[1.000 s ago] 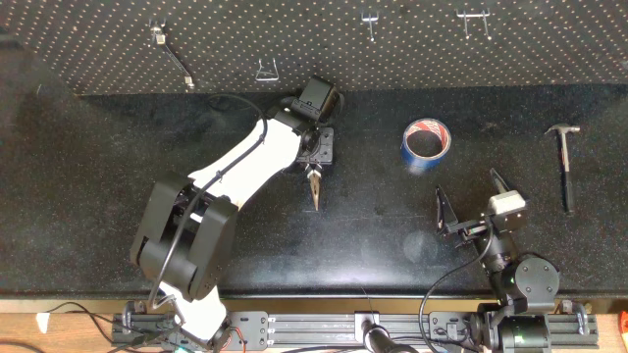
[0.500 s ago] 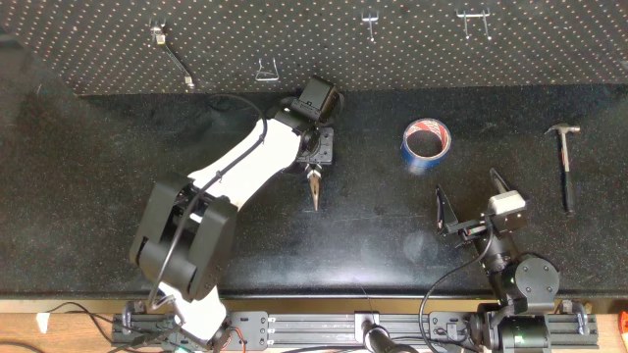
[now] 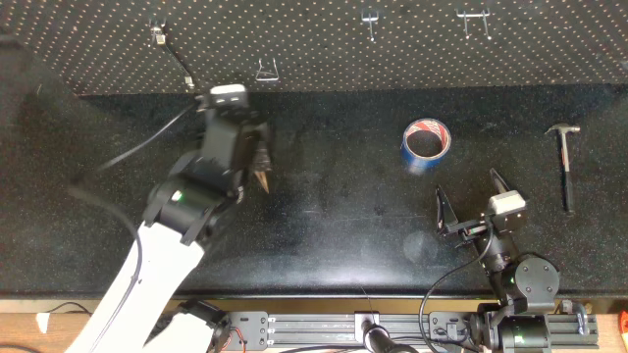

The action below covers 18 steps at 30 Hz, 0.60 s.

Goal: Place Tools Onto Pegboard

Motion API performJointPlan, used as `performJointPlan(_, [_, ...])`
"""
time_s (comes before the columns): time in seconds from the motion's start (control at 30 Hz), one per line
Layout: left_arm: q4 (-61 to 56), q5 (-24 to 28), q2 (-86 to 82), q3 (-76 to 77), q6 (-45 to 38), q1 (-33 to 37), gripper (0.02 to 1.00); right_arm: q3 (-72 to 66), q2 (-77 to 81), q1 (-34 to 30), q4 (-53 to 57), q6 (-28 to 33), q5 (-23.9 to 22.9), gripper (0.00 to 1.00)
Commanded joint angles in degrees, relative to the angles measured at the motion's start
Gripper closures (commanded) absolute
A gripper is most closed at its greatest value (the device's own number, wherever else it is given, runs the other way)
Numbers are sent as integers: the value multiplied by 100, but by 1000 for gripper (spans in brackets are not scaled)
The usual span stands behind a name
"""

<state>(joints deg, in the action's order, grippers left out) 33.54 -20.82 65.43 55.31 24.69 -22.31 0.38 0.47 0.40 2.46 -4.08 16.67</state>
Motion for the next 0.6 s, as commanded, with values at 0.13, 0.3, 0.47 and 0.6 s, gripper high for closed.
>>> performJointPlan(0.13, [-4597,-319,-293,-1921,-1029,313,991,-15,-42,28,31,-83,52,25])
performJointPlan(0.3, [-6343,-564,557,-1838,-1152,317,991,-15,-42,28,31,-83,55,25])
performJointPlan(0.47, [-7355,-575,1110,-1532,-2037,319,993,-15,-42,28,31,-83,55,27])
performJointPlan(0.6, [-7394,-579,1523,-1082,-2247,323,991,-15,-42,28,31,-85,52,25])
